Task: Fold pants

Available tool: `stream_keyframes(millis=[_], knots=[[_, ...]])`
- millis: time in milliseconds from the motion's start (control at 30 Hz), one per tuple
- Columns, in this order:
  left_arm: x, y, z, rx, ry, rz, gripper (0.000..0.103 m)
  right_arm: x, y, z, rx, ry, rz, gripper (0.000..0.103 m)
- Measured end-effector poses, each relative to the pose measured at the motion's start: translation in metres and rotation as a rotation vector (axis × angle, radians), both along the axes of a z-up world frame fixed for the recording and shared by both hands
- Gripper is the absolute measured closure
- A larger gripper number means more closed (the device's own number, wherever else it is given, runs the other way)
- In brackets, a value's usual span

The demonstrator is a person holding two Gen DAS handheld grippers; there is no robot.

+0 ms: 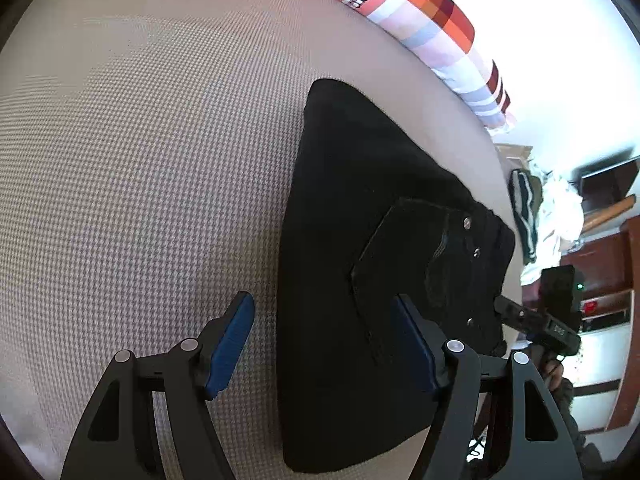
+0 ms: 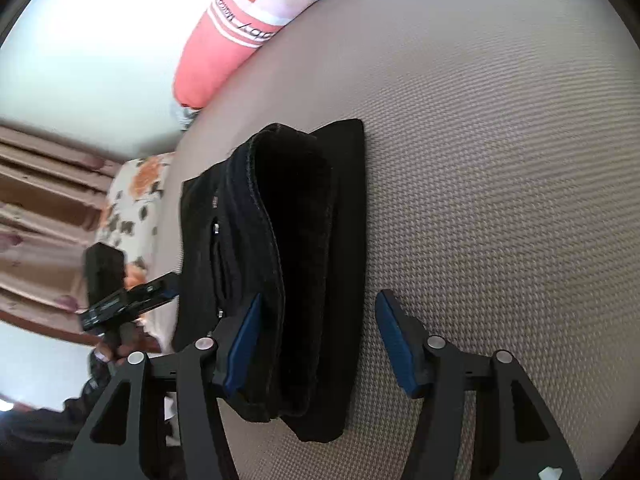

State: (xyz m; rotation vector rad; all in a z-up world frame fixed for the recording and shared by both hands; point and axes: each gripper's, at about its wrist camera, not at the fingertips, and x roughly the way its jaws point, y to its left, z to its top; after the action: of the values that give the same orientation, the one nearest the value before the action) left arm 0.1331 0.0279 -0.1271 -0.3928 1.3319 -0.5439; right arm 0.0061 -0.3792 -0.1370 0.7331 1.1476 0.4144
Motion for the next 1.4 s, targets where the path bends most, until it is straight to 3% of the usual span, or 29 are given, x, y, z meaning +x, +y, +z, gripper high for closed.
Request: stream_keyframes(millis=[267,533,567,700,867,1067,1400], knots=[[0.013,0.001,-0.004,-0.091,-0.004,-0.029,0.032,0.014,-0.002,-0.011,0.120,-0.014,0.057,0.056],[0.020,-0.016,-0.004,-0.095,-0.056,-0.075,0.033,0.030,0.005,-0.016,0.164,-0.030,0.090,0.058],[0.018,-0.015,-0.004,-0.086,-0.063,-0.072,0.034,0.032,0.006,-0.016,0.165,-0.032,0.088,0.058],[0.014,-0.021,-0.002,0.024,-0.101,-0.065,0.059,0.027,0.008,-0.014,0.133,-0.045,0.055,0.061],[0.012,-0.031,0.000,0.112,-0.119,-0.045,0.063,0.017,0.009,-0.010,0.075,-0.041,-0.013,0.067],[0.004,-0.053,0.010,0.244,-0.197,-0.068,0.073,0.011,0.019,0.004,-0.025,-0.042,-0.057,0.073],[-0.002,-0.054,0.026,0.280,-0.232,-0.061,0.087,0.013,0.039,0.031,-0.116,-0.041,-0.090,0.080]])
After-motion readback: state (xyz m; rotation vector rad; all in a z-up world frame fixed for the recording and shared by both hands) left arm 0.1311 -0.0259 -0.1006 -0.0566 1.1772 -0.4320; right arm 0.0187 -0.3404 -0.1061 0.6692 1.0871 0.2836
